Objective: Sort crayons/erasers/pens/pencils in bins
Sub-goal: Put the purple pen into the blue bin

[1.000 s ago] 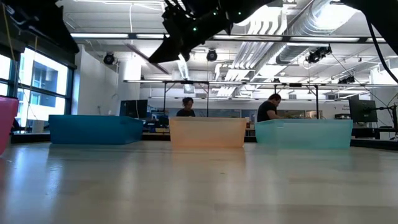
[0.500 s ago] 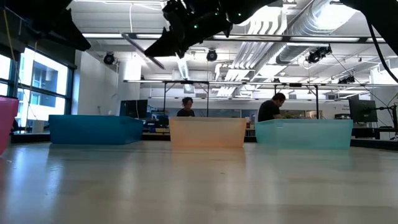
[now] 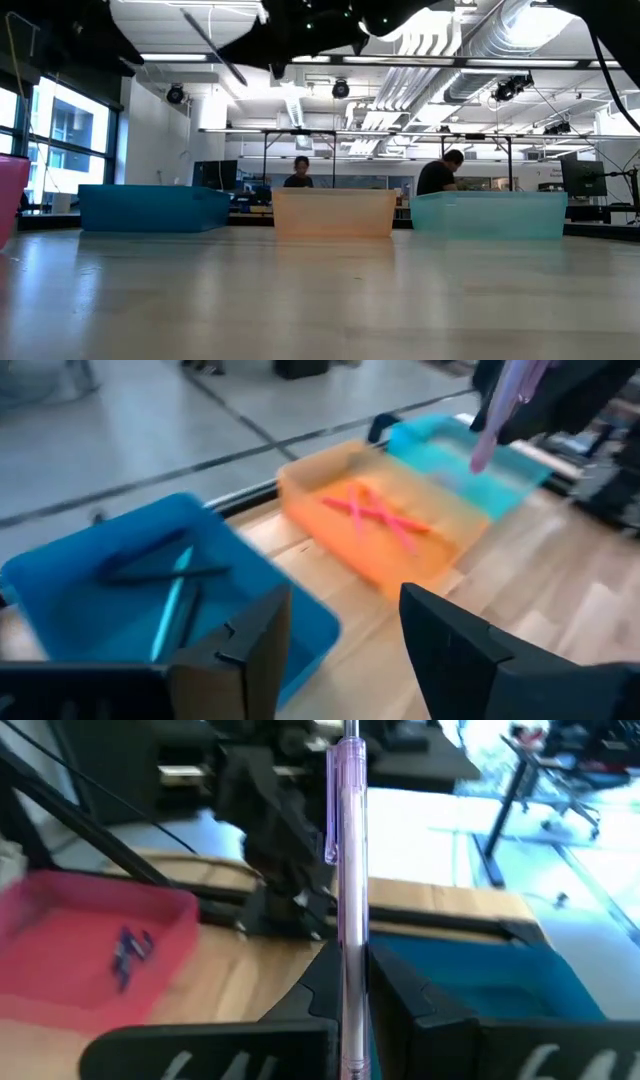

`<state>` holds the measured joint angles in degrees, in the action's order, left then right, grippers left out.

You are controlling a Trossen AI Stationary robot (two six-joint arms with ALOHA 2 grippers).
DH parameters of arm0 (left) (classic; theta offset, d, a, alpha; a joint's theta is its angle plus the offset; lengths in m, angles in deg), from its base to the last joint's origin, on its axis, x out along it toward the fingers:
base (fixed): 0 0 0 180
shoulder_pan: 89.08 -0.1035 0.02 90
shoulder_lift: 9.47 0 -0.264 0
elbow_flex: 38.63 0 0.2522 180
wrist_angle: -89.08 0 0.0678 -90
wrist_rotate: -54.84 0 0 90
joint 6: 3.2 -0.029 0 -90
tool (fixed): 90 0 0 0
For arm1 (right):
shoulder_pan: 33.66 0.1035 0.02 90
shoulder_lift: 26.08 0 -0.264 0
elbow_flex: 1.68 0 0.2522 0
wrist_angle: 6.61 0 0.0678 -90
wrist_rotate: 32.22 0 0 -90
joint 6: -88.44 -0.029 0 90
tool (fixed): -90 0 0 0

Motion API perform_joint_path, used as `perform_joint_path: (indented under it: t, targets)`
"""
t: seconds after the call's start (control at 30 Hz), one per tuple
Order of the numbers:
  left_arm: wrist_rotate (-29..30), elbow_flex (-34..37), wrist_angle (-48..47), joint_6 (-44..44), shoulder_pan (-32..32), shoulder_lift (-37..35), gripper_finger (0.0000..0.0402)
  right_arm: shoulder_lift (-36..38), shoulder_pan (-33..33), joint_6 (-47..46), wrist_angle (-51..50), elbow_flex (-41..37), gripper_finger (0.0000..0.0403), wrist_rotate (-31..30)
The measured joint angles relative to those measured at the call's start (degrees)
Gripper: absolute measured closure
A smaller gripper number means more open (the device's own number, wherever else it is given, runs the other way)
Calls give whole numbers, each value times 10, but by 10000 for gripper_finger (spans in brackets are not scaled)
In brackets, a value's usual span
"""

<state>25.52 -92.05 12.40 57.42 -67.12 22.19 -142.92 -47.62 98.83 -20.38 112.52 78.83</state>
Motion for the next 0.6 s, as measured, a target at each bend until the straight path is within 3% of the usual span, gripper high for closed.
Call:
perform_joint_path:
  t: [0.33, 0.6]
  targets:
    - [-10, 0, 244, -305, 26, 10, 220, 0, 27, -20, 48, 0, 395, 63]
    - [-86, 0, 390, -478, 29, 28, 220, 0, 42, -13, 47, 0, 395, 105]
